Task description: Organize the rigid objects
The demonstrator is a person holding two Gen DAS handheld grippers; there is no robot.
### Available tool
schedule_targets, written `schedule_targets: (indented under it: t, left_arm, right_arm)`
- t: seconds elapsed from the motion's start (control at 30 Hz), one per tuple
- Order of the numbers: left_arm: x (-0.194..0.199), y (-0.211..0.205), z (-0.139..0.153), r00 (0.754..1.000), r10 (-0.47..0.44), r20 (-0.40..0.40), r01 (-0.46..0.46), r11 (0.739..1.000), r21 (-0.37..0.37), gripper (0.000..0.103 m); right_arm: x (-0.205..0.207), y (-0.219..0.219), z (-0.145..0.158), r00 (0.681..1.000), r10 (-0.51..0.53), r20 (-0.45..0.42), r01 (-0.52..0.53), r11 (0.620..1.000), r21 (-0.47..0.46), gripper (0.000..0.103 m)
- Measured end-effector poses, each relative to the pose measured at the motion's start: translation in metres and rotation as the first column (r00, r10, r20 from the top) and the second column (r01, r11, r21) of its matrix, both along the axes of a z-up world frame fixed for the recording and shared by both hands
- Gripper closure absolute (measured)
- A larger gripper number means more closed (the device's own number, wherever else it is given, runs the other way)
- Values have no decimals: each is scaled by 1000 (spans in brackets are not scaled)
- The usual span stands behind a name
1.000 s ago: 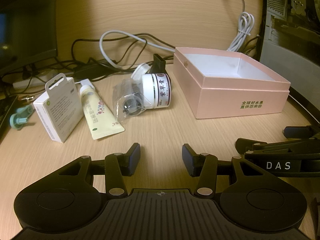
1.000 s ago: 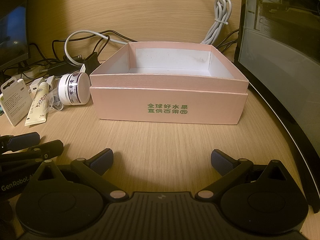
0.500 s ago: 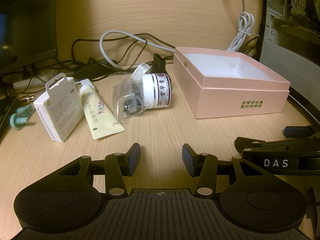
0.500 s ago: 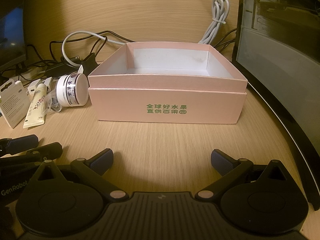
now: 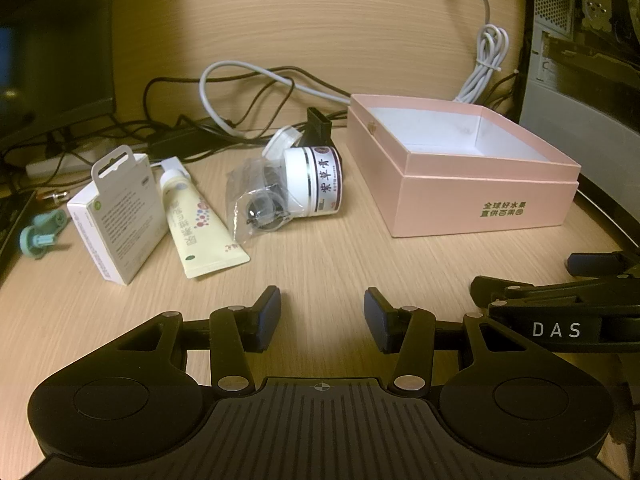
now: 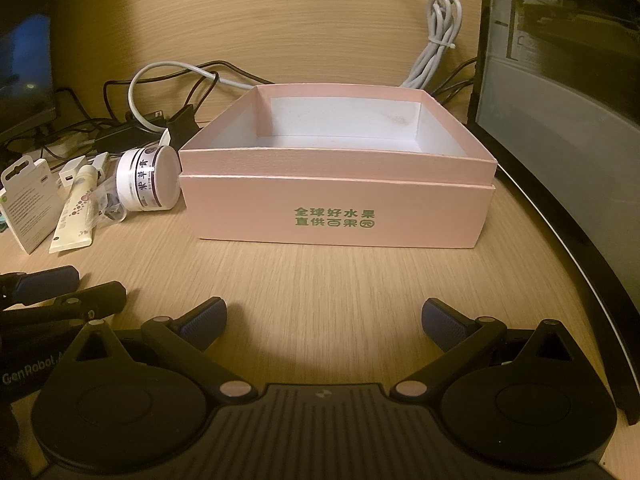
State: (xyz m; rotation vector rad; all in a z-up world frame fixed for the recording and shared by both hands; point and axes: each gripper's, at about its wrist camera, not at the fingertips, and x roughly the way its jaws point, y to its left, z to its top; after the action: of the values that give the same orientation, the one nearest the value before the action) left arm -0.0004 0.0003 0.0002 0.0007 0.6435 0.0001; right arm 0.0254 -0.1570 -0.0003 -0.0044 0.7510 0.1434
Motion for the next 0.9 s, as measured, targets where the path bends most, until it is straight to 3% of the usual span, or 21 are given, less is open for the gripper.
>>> schedule_targets:
  t: [0.13,0.27,0.37,0.47,0.53,0.6,0.7,0.8,0.9]
  left_arm:
    - [0,2,0,1000,-2,2,2,1000,-14,53]
    - [-5,11,1,1000,-30,4,30,999,-37,53]
    - [-9,34,9,1000,-22,-14,21,997,-80,53]
    - [-19,83,28,998,69,-5,-69,982,-176,53]
    - [-28,123,42,986,165,8,-159,963,-218,54]
    - [-31,161,52,968,252,13,-241,940,-240,56]
    - [-17,215,60,945,326,-34,-323,912,-253,56]
    - [14,243,55,941,321,-106,-337,918,-209,56]
    - [41,251,44,942,303,-144,-322,937,-133,56]
  right_arm:
    - [0,-1,0,1000,10,-8,-10,1000,0,0]
    - [4,-4,6,996,51,-78,-51,999,-2,0]
    - [0,-3,6,994,67,-89,-68,998,-10,0]
    - [7,-2,10,982,115,-147,-118,993,-12,1]
    - [13,4,22,970,164,-179,-159,986,42,14]
    - [9,22,46,974,209,-81,-202,975,87,14]
    - [6,76,86,937,342,69,-346,936,60,14]
    - [11,132,111,892,435,122,-445,893,72,18]
    - [11,169,121,874,466,136,-476,878,55,26]
